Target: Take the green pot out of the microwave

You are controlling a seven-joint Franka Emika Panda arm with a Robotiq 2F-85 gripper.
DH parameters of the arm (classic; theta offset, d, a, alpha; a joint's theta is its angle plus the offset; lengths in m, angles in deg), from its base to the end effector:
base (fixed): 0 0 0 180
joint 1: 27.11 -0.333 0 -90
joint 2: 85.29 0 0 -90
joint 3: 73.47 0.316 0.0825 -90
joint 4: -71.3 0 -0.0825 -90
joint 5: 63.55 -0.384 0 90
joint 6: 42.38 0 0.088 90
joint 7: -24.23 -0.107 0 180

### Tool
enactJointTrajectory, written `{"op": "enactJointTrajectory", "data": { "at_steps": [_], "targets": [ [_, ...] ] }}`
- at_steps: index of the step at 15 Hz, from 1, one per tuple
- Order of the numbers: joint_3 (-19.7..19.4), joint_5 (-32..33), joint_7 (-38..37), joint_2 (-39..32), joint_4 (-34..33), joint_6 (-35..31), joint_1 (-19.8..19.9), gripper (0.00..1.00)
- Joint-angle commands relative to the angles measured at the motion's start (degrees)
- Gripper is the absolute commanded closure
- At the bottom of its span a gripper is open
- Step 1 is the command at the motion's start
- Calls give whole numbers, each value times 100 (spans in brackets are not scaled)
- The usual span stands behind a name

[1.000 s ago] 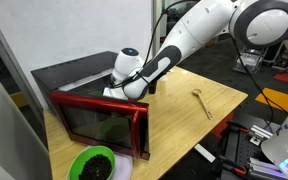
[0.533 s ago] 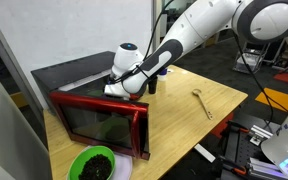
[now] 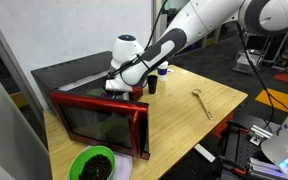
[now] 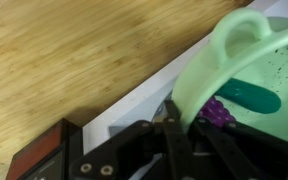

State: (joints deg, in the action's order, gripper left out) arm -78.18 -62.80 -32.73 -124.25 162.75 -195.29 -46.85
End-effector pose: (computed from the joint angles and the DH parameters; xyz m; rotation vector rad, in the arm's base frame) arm 0.7032 0.2000 0.2768 -2.7369 0.9879 -0.5188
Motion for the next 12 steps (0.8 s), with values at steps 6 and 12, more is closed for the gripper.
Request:
{"op": "enactJointTrajectory", "data": {
  "at_steps": [6, 12],
  "targets": [
    [277, -21, 940, 796, 625, 680, 272, 98],
    [303, 21, 1598, 1218, 1147, 904, 401, 98]
  ]
}}
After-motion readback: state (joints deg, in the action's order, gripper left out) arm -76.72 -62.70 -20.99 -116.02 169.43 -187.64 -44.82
